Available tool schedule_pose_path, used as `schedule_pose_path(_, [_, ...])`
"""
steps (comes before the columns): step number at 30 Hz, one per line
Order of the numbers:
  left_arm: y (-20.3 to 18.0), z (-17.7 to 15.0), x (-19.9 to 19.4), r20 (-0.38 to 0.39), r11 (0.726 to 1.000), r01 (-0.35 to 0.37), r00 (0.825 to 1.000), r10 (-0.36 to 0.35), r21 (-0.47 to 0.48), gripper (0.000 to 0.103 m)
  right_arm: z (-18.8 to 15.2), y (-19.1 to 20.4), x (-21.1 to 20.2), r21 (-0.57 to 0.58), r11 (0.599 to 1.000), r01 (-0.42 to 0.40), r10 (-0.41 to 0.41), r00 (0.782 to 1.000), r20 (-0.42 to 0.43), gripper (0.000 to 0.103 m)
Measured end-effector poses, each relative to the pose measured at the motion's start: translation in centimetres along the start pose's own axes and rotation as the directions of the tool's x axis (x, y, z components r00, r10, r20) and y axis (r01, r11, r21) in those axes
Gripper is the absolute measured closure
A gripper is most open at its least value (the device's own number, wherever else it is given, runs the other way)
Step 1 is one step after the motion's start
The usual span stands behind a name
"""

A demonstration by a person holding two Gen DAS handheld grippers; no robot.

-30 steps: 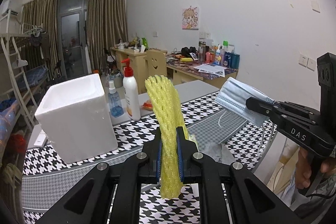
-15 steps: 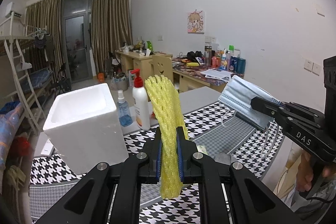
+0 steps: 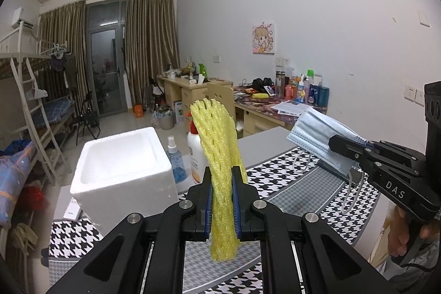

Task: Organize soft objects
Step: 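Lift the yellow mesh and blue mask and carry both toward the white foam box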

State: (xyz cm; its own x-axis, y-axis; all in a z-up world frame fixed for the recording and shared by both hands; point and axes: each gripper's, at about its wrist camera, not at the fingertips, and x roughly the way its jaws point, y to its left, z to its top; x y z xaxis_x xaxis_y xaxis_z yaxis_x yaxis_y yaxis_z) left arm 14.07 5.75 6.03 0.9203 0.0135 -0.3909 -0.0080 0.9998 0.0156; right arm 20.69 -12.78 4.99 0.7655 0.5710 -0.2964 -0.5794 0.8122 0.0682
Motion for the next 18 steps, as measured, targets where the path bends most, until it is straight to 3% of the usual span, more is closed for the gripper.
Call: schedule_pose_path(18, [1.7,1.5,0.5,0.042,0.997,-0.066,0.997,0.067,-0.027,0.090,2.1,1.6,1.3,-0.031,0.999,-0.016,0.017,0.999,0.034,0.096])
